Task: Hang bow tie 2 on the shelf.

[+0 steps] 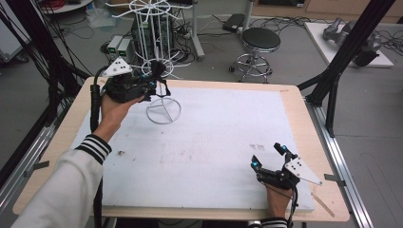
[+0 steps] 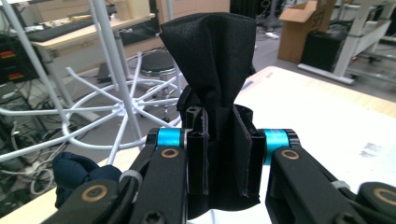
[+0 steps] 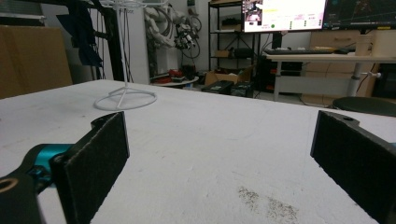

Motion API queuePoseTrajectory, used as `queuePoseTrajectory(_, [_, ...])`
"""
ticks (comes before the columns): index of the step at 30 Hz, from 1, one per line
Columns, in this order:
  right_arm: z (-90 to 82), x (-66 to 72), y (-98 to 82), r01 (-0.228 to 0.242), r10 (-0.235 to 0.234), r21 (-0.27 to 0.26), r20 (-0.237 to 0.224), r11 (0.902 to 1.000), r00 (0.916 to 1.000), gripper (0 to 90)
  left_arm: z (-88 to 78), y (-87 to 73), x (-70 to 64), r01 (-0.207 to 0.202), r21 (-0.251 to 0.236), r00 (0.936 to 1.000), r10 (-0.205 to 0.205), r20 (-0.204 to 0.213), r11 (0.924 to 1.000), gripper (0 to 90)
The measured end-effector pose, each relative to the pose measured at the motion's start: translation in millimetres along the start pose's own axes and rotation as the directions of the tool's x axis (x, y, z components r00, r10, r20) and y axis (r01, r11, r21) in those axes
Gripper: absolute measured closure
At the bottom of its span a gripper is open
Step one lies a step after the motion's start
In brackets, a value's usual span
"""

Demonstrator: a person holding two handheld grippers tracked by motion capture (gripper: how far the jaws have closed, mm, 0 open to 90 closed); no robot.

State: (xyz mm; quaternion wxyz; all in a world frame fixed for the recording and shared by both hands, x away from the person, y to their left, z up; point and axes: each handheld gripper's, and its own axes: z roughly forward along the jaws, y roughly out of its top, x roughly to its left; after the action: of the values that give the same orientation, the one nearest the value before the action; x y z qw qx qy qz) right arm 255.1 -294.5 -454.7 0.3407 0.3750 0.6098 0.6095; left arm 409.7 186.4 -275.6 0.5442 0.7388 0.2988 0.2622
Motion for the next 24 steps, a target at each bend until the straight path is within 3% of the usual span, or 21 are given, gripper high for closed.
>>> queuePoseTrajectory(9, [-0.1, 0.0, 0.0, 0.001, -0.001, 0.001, -0.001, 1.0, 1.0, 3.6, 1.8, 6.2, -2.0, -0.012, 0.003, 0.9995, 0.012, -0.031, 0.9999, 76.9])
queuePoseTrajectory(20, [-0.1, 0.0, 0.1, 0.0, 0.0, 0.001, -0.001, 1.0, 1.0, 3.6, 2.8, 7.8, -3.8, 0.006, 0.008, 0.9991, -0.006, -0.041, 0.9999, 75.4])
queuePoseTrajectory(22, [-0.1, 0.0, 0.0, 0.001, -0.001, 0.002, -0.001, 1.0, 1.0, 3.6, 2.4, 8.2, -4.1, 0.018, 0.003, 0.9992, -0.018, -0.036, 0.9998, 71.8])
queuePoseTrajectory(24, [-0.1, 0.0, 0.0, 0.001, -0.001, 0.001, -0.001, 1.0, 1.0, 3.6, 2.5, 8.6, -4.8, 0.019, 0.009, 0.9986, -0.019, -0.049, 0.9998, 62.4])
